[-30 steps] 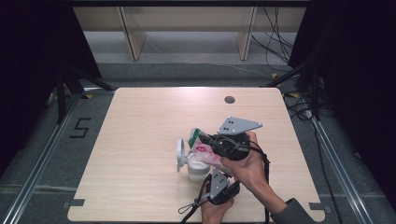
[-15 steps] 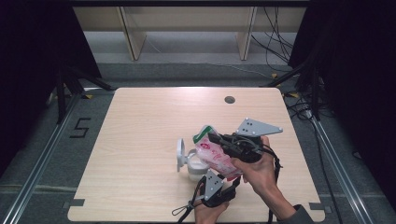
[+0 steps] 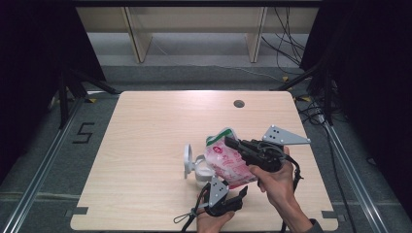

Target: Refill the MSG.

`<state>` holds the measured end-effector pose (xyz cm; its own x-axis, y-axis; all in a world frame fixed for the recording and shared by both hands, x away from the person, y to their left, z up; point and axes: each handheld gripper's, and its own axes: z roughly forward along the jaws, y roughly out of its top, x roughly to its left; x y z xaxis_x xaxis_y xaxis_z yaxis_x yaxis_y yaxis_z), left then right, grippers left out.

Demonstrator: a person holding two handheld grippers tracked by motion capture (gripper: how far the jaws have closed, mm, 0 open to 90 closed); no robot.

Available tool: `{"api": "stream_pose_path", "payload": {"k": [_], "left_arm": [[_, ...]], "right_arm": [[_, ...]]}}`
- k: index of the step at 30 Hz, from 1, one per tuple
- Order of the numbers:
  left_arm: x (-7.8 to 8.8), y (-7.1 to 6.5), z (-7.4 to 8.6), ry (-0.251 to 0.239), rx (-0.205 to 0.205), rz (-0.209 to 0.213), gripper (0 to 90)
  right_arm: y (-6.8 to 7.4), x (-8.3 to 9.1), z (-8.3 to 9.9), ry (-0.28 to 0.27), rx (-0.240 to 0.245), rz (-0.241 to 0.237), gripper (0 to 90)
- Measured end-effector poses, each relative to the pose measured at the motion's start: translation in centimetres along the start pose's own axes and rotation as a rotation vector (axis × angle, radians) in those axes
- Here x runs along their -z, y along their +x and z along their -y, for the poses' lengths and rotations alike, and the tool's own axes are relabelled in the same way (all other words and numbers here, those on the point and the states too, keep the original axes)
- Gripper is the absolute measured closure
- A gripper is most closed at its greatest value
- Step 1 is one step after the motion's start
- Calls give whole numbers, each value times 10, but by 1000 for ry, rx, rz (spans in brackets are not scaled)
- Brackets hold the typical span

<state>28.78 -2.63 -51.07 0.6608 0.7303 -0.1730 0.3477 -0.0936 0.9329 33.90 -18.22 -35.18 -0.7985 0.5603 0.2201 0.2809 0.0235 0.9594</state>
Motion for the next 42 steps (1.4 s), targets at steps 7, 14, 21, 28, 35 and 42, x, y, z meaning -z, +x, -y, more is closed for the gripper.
{"api": "stream_pose_path", "payload": {"k": [7, 14, 21, 28, 35, 42], "left_arm": [[2, 3, 2, 52, -14, 36, 350], [5, 3, 5, 84, -11, 33, 314], [9, 2, 6, 62, 16, 43, 310], [17, 2, 2, 54, 4, 38, 310], [20, 3, 1, 60, -13, 40, 308], [22, 2, 0, 63, -29, 38, 308]], "right_arm": [[-6, 10, 10, -27, -60, 8, 900], [-9, 14, 13, -45, -35, 13, 900], [-19, 17, 21, -44, -52, 47, 900], [-32, 22, 37, -37, -98, 77, 900], [-43, 39, 45, -20, -106, 120, 900], [-54, 73, 57, -26, -92, 181, 900]]}}
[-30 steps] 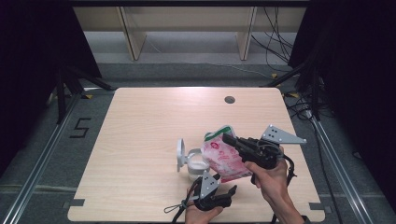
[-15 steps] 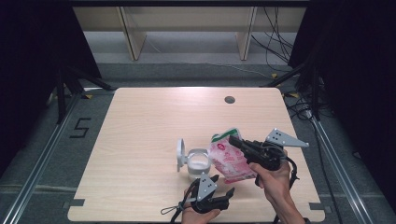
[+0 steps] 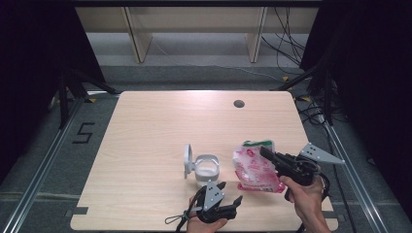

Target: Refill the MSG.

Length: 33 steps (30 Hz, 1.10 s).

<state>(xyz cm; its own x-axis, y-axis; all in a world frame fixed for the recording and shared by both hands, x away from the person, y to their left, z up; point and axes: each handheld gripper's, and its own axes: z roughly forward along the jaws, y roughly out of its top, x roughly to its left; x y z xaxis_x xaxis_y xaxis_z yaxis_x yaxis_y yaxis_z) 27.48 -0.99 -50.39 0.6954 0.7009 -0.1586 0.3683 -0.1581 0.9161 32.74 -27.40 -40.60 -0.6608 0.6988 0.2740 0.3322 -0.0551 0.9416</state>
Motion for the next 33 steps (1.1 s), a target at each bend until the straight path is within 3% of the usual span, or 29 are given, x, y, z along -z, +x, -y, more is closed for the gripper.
{"api": "stream_pose_path", "payload": {"k": [1, 4, 9, 10, 12, 15, 18, 19, 21, 24, 25, 26, 27, 29, 30, 31, 33], "left_arm": [[0, -1, 0, 3, -1, -2, 307], [-3, -3, 0, -9, 5, 1, 306], [-1, -3, 0, 4, -11, 4, 306], [-1, -3, 0, 4, -10, 3, 306], [-1, -3, -1, -5, -9, 13, 305], [-2, -4, -2, -22, 7, 16, 303], [-2, -5, -1, -8, -8, 15, 303], [-2, -4, -2, -3, -37, 21, 303], [-1, -6, -1, 5, -11, 15, 303], [-2, -6, -2, -6, -6, 18, 303], [-2, -6, -2, -4, -12, 15, 303], [-1, -4, -3, -1, -41, 22, 303], [-1, -4, -3, 3, -50, 25, 303], [0, -3, -3, 18, -61, 23, 301], [0, -5, -2, 28, -32, 14, 299], [0, -5, -2, 27, -32, 15, 298], [0, -5, -2, 29, -34, 12, 298]], "right_arm": [[-3, 4, 3, -5, -29, 9, 900], [-13, 11, 7, 3, -19, 37, 900], [-21, 14, 15, 32, -59, 79, 900], [-25, 13, 16, 25, -33, 82, 900], [-27, 12, 18, 21, -36, 89, 900], [-29, 13, 19, 22, -72, 105, 900], [-33, 13, 21, 37, -76, 126, 900], [-36, 11, 22, 22, -65, 115, 900], [-39, 12, 23, 41, -62, 130, 900], [-41, 12, 25, 49, -76, 150, 900], [-41, 12, 26, 59, -88, 149, 900], [-46, 10, 27, 50, -56, 163, 900], [-47, 10, 28, 57, -79, 157, 900], [-53, 9, 31, 55, -81, 177, 900], [-56, 8, 32, 52, -75, 177, 900], [-56, 9, 32, 78, -79, 185, 900], [-59, 6, 34, 71, -74, 193, 900]]}}
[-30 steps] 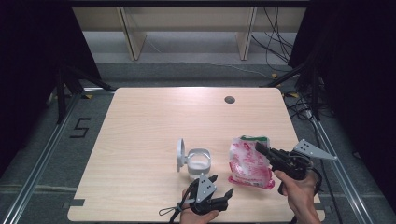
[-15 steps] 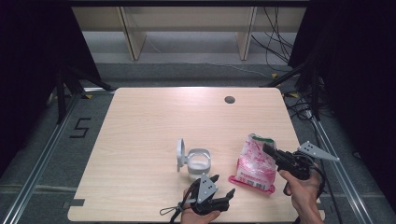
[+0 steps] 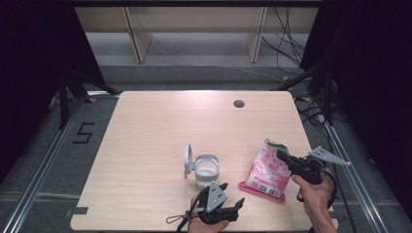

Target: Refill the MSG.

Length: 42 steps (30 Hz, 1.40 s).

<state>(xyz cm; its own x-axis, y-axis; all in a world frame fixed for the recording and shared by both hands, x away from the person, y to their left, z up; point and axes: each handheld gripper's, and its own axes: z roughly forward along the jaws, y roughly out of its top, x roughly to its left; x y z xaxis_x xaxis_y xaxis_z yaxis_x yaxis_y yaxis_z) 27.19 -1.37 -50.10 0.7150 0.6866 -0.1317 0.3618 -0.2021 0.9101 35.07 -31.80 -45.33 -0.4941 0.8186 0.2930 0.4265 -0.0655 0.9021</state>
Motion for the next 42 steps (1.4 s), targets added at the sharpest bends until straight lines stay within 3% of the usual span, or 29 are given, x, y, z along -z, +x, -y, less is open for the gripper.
{"api": "stream_pose_path", "payload": {"k": [3, 4, 5, 6, 7, 8, 9, 10, 15, 16, 17, 19, 21, 22, 24, 25, 26, 27, 29, 33, 35, 37, 38, 40, 42], "left_arm": [[2, 0, 0, 0, 6, -5, 297], [2, 2, 0, -7, -1, 4, 297], [3, 2, 1, -5, 2, -1, 296], [5, 3, 0, 1, 8, -5, 295], [6, 6, 0, 4, -16, 8, 291], [5, 5, 1, -10, 26, 18, 288], [7, 5, 1, 1, 13, 9, 289], [8, 6, 2, -7, 13, 16, 289], [16, 10, 3, 2, 14, 7, 287], [19, 11, 3, 4, 16, 9, 285], [20, 12, 3, -9, 29, 19, 282], [25, 14, 3, -2, 20, 11, 282], [29, 15, 3, -5, 20, 9, 282], [30, 17, 3, -5, 13, 12, 282], [33, 18, 4, -9, 20, 2, 282], [35, 19, 4, -3, 19, -2, 282], [36, 20, 4, 1, 18, -12, 282], [36, 21, 4, -7, 22, -7, 282], [38, 22, 4, -3, 21, -12, 281], [42, 24, 4, 3, 16, -22, 281], [43, 24, 4, 8, 17, -23, 280], [42, 24, 6, -7, 29, -19, 278], [44, 26, 5, 7, -6, -21, 278], [46, 27, 5, 13, -16, -23, 278], [46, 26, 6, -5, 23, -24, 278]], "right_arm": [[-6, -1, 1, 10, -5, 21, 900], [-5, 0, 2, 28, -39, 35, 900], [-9, -1, 2, 26, 1, 36, 899], [-9, -1, 3, 34, -16, 32, 898], [-12, -4, 4, 4, 11, 33, 897], [-12, -3, 4, 10, 8, 31, 896], [-12, -3, 4, 29, -4, 49, 895], [-12, -3, 4, 37, 27, 69, 893], [-13, -2, 5, 49, 42, 86, 867], [-13, -3, 6, 48, 15, 64, 862], [-13, -5, 7, 42, -3, 71, 857], [-16, -5, 8, 51, 10, 78, 849], [-16, -4, 9, 64, -22, 57, 848], [-17, -3, 10, 75, 7, 90, 848], [-19, -5, 11, 55, 17, 80, 847], [-18, -5, 13, 45, -20, 69, 845], [-20, -6, 13, 46, -7, 79, 843], [-18, -4, 13, 66, -43, 80, 839], [-21, -4, 13, 59, -19, 82, 830], [-21, -3, 13, 55, -27, 84, 811], [-21, -1, 13, 64, -36, 100, 757], [-22, 1, 12, 65, -16, 112, 715], [-22, 1, 12, 65, -16, 112, 715], [-21, 0, 12, 56, -34, 98, 684], [-19, 1, 12, 59, -52, 98, 677]]}}
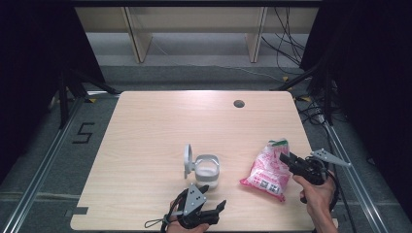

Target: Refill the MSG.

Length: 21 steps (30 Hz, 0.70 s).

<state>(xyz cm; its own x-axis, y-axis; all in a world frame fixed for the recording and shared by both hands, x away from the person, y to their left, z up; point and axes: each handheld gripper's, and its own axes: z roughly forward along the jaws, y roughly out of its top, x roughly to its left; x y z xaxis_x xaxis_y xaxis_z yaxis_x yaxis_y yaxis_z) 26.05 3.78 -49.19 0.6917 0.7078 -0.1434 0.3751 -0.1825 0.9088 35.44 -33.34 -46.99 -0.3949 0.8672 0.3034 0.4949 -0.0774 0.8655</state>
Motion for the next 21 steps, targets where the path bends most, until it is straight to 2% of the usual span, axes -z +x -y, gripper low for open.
{"api": "stream_pose_path", "payload": {"k": [1, 2, 3, 4, 5, 6, 7, 8, 9, 10, 11, 12, 13, 14, 15, 16, 17, 18, 19, 20, 21], "left_arm": [[2, 1, -1, 6, -23, -2, 278], [3, 1, 0, 4, -6, -3, 278], [5, 2, 0, 15, -8, -10, 277], [5, 2, 0, 5, -2, -6, 275], [7, 4, 0, 11, -8, -16, 274], [10, 7, 0, 11, -27, -19, 273], [10, 7, 0, 11, -27, -19, 273], [11, 8, 1, 0, -1, -16, 273], [13, 9, 1, 8, 0, -27, 271], [15, 12, 2, 3, -17, -20, 271], [16, 13, 2, 6, -17, -28, 269], [18, 14, 4, 13, 10, -38, 269], [18, 15, 4, 6, 15, -38, 268], [19, 16, 4, -1, 20, -37, 268], [21, 16, 4, 5, 19, -53, 267], [21, 17, 5, -2, 16, -41, 268], [23, 18, 5, 3, 20, -49, 268], [24, 18, 5, 7, 22, -52, 268], [24, 19, 5, -3, 18, -46, 267], [24, 19, 5, -8, 23, -40, 268], [25, 19, 5, -7, 21, -43, 267]], "right_arm": [[1, 1, 0, 8, -13, -4, 666], [2, 1, 1, 6, -25, 2, 653], [-1, 1, 0, 4, 25, 9, 645], [-1, 1, 1, -2, 13, 6, 628], [-3, 2, 0, -2, 29, 6, 623], [1, 3, 1, -4, -23, 3, 611], [1, 3, 1, -4, -23, 3, 611], [-1, 3, 1, -9, -9, 8, 601], [-2, 4, 2, -42, -3, -9, 584], [-2, 4, 2, -42, -3, -9, 584], [-2, 7, 2, -39, -23, -10, 570], [-2, 7, 2, -39, -23, -10, 570], [-2, 8, 2, -36, -44, -11, 565], [-2, 9, 2, -49, -42, -16, 555], [-3, 11, 2, -43, -47, -17, 549], [-3, 13, 2, -32, -39, 11, 551], [-3, 13, 2, -31, -39, -12, 553], [-3, 13, 3, -51, -45, -30, 553], [-4, 14, 2, -50, -26, -21, 550], [-2, 17, 2, -22, -42, -22, 546], [-2, 17, 3, -48, -40, -33, 543]]}}
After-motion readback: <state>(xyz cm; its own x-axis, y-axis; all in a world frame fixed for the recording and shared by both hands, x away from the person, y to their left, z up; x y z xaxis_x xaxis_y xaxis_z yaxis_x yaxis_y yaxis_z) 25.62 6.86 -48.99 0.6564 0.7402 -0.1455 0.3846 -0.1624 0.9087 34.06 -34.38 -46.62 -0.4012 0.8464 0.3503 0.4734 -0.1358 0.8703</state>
